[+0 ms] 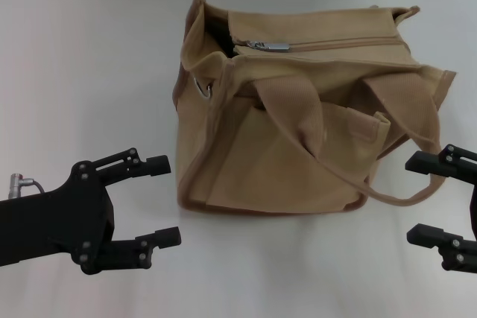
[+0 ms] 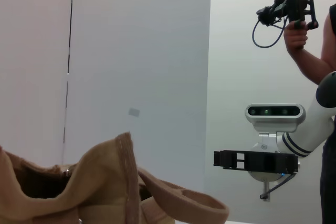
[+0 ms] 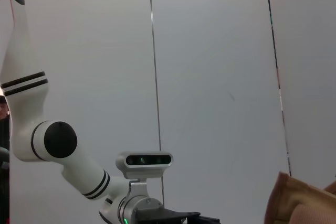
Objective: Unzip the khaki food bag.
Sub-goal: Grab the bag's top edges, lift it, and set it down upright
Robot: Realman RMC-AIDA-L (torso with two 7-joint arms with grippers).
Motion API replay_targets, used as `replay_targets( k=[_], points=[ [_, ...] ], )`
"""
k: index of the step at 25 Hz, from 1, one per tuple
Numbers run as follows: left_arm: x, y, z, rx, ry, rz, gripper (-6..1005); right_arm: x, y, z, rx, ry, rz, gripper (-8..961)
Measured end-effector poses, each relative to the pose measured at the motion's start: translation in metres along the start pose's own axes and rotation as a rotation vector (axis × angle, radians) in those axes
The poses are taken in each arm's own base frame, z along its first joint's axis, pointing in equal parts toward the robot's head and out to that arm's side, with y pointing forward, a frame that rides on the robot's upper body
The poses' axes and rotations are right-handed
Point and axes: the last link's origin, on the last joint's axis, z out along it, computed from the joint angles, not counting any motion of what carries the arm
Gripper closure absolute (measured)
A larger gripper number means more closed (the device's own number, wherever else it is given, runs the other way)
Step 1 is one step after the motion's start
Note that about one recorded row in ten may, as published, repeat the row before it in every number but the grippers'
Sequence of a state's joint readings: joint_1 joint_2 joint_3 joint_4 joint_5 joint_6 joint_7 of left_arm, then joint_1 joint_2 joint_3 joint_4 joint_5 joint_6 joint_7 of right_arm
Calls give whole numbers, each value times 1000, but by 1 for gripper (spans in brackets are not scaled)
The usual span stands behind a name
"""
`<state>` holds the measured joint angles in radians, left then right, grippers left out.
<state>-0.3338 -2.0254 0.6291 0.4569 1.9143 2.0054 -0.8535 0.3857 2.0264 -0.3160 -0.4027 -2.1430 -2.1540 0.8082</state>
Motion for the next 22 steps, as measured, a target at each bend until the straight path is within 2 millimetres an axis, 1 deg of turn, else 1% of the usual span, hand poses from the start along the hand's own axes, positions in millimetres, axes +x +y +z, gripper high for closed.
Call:
replay_targets(
  k=[17,19,22],
  points=[
    [0,-1,3,1,6,7,159,0,-2,0,11,2,-4,206],
    [-1,-3,3,31,12,8,159,1,-4,-1,41,0,-6,206],
    [-3,-10,5,121,32,10,159,3,-10,-4,145,-20,-21,206]
  ],
)
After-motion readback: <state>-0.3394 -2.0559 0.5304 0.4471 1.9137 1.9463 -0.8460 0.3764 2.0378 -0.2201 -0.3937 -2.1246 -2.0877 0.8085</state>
